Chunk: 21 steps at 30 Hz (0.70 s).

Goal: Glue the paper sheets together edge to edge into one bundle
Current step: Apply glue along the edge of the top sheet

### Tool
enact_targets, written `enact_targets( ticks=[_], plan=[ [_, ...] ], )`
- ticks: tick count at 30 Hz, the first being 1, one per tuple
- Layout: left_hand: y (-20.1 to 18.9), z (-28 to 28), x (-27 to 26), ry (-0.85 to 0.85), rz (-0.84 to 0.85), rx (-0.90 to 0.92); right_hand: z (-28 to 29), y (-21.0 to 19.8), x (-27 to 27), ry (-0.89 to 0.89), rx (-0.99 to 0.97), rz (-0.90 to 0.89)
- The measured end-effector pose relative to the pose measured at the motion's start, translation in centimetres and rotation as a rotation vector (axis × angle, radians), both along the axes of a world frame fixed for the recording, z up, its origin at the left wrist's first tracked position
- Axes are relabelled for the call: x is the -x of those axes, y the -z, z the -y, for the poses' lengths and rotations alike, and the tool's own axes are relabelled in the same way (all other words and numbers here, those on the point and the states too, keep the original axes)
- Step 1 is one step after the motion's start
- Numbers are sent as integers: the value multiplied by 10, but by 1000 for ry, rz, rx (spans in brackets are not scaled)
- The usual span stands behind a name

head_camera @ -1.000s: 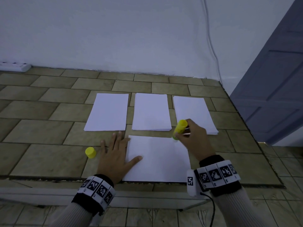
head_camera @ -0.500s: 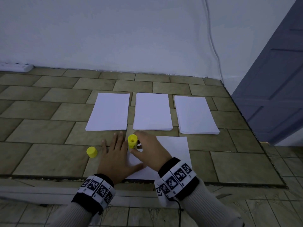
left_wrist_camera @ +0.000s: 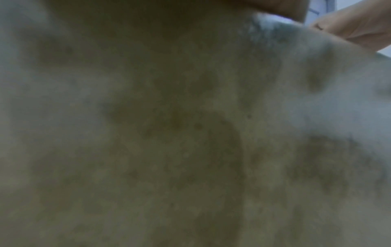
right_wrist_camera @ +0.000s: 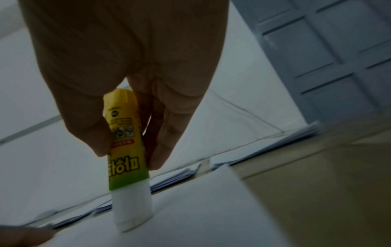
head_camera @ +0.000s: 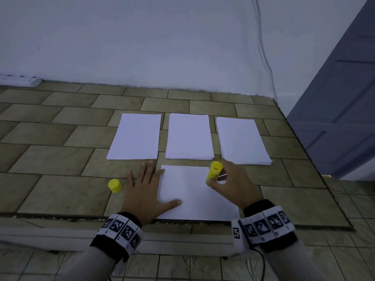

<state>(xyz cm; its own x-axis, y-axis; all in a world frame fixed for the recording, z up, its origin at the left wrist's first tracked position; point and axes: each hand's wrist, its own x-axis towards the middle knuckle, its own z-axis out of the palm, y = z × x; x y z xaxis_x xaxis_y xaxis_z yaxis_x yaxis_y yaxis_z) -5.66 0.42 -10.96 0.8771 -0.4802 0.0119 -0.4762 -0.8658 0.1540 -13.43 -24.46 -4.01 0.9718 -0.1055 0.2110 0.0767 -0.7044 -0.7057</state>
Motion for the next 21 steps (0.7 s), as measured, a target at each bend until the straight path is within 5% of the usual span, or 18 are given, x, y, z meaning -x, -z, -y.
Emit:
enact_targets(
  ticks=[9,16,21],
  plan=[
    [-1,0,0,11,-21,16,32,-1,21,133,55,52],
    [1,-1,-2,34,-5,86,-40,-9,13,-149,-134,1],
    [1,-5,-3,57,-29,118,-87,-6,3,-340,-98,-30]
  ],
)
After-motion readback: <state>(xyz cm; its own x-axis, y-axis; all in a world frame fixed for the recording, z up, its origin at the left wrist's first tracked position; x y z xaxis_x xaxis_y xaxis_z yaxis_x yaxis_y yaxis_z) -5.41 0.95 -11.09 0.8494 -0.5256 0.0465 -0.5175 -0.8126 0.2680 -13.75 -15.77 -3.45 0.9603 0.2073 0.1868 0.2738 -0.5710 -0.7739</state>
